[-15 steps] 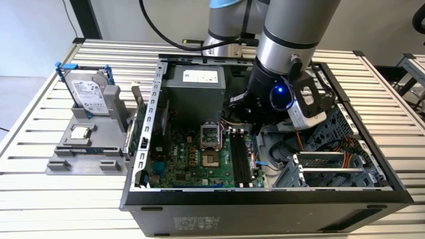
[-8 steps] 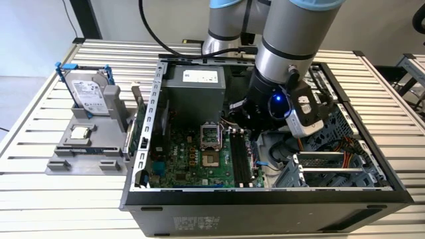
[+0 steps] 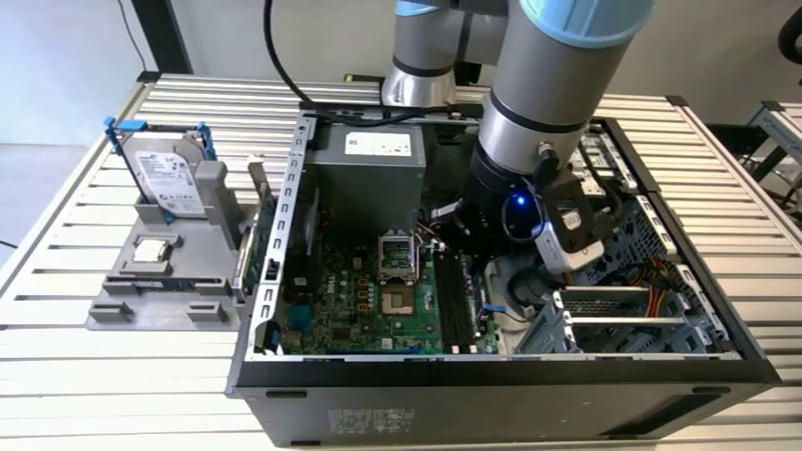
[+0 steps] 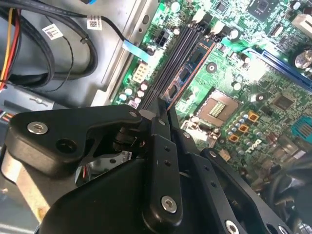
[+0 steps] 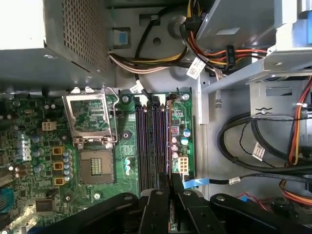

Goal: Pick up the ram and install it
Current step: 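Insert the ram into the slot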

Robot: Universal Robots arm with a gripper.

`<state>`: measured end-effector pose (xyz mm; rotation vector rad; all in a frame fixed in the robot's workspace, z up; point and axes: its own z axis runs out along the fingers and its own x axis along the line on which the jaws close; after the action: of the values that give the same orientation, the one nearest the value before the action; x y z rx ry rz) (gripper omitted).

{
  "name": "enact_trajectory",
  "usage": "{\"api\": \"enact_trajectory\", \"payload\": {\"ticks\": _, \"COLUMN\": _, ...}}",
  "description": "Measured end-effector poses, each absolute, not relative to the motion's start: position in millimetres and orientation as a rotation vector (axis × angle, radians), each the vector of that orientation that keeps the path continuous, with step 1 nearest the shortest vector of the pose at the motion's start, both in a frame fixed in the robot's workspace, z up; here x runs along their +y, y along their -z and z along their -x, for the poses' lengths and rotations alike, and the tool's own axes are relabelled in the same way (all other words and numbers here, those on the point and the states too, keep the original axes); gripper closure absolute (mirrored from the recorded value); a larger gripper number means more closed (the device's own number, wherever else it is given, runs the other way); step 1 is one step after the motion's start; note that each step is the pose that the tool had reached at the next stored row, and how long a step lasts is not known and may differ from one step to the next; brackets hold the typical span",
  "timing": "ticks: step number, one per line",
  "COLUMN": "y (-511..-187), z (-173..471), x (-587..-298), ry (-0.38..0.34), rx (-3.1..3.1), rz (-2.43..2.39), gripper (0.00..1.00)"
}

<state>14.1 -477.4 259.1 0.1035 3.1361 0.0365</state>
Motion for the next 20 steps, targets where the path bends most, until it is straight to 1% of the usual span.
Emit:
{"api": "enact_trajectory", "payload": {"ticks": 11, "y": -246, "z": -16, "x": -477, "ry": -0.012, "rx": 3.137, "rz": -0.068, "gripper": 1.0}}
{"api": "enact_trajectory", "payload": {"ticks": 15, "y": -240, "z": -16, "x": -477, "ry": 0.026, "rx": 3.136, "rz": -0.065, "gripper": 1.0}}
{"api": "enact_trajectory", "payload": {"ticks": 20, "y": -233, "z": -16, "x": -475, "ry": 0.028, "rx": 3.136, "rz": -0.065, "gripper": 1.0}}
